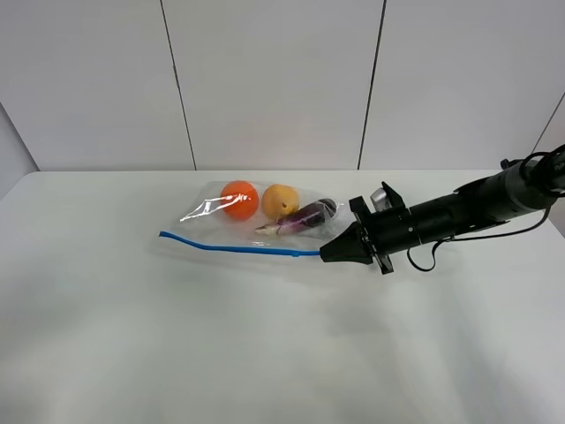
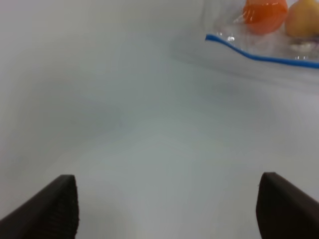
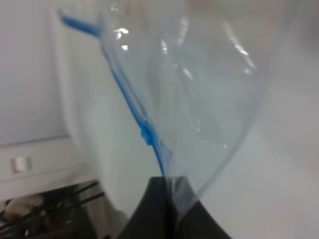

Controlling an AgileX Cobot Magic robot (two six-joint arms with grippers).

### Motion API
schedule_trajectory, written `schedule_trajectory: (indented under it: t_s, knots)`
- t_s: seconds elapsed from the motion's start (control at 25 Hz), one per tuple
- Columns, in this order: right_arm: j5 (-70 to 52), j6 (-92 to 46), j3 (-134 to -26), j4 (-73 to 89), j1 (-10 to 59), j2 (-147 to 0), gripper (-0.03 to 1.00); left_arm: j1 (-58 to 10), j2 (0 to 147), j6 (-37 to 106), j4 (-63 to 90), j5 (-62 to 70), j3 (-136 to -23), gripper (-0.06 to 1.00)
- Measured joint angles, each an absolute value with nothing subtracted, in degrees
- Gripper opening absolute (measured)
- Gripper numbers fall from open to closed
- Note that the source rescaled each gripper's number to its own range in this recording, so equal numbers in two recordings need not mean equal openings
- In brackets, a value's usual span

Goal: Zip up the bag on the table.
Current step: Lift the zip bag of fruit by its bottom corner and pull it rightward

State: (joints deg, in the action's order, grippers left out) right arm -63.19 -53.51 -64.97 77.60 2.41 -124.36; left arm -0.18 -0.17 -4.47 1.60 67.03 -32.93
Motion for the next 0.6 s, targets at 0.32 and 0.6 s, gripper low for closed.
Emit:
schedule_trajectory:
  t_s: [0.32, 0.6]
  knots:
    - [-68.71, -49.01, -71.38, 78.24, 2.41, -124.4, 0.0, -0.18, -0.17, -4.47, 1.6, 67.03, -32.93, 0.95]
    - [-68.89, -46.22, -72.57, 77.96, 2.41, -124.4, 0.0, -0.18, -0.17, -4.47, 1.6, 67.03, -32.93, 0.95]
